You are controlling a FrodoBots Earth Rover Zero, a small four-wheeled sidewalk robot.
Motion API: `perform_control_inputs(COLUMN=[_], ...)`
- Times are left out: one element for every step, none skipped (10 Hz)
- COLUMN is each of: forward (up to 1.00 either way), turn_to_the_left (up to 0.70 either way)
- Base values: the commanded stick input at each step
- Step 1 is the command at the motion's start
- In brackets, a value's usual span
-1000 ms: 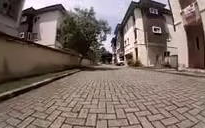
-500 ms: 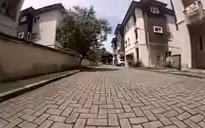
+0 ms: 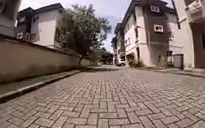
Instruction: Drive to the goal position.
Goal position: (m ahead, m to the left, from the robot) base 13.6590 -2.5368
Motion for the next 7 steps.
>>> perform_control_inputs(forward=[0.5, 0.5, 0.5, 0.5, 0.5, 0.5, 0.5], turn_to_the_left=[0.0, 0.0, 0.0, 0.0, 0.0, 0.0, 0.0])
